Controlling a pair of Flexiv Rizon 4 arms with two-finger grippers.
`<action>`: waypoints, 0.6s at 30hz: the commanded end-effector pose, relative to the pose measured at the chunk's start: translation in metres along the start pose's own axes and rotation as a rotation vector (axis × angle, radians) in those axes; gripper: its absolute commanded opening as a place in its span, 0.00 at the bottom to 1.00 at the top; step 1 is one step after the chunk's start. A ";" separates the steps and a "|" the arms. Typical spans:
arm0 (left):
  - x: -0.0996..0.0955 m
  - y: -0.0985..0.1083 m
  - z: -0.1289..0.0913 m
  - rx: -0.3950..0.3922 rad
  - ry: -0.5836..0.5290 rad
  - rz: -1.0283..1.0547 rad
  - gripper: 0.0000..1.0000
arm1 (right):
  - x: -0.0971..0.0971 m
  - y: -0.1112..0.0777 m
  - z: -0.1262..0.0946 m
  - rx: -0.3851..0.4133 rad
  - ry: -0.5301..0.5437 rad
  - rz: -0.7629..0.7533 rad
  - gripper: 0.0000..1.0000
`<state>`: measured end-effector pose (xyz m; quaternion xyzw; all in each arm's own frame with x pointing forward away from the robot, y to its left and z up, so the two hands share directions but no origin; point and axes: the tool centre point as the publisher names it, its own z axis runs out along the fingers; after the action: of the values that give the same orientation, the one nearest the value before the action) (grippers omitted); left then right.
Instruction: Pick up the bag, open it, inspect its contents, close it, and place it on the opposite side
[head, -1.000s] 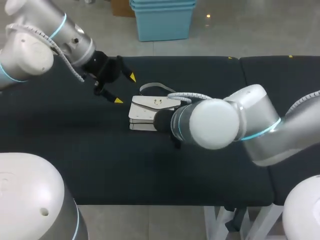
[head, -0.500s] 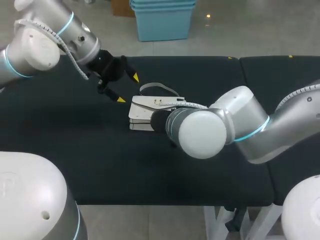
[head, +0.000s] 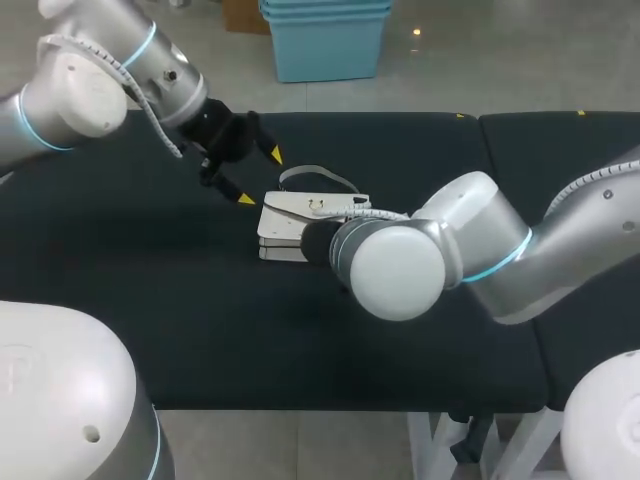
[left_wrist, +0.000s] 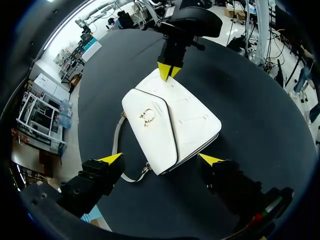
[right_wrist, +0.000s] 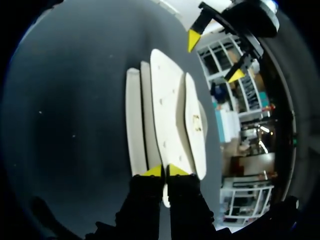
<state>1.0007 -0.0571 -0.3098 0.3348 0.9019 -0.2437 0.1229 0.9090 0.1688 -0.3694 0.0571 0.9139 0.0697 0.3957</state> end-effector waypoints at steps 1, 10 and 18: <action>0.000 -0.001 0.004 0.010 -0.007 0.010 1.00 | 0.007 -0.001 0.003 -0.008 -0.202 -0.002 0.00; -0.002 -0.012 0.012 -0.001 -0.013 0.046 1.00 | 0.007 -0.001 0.005 0.019 -0.131 -0.014 0.00; 0.002 -0.020 0.014 0.019 -0.066 0.082 0.91 | 0.007 -0.001 0.005 0.019 -0.131 -0.014 0.00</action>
<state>0.9937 -0.0784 -0.3124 0.3658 0.8837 -0.2526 0.1467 0.9092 0.1681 -0.3720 0.0571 0.9088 0.0546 0.4097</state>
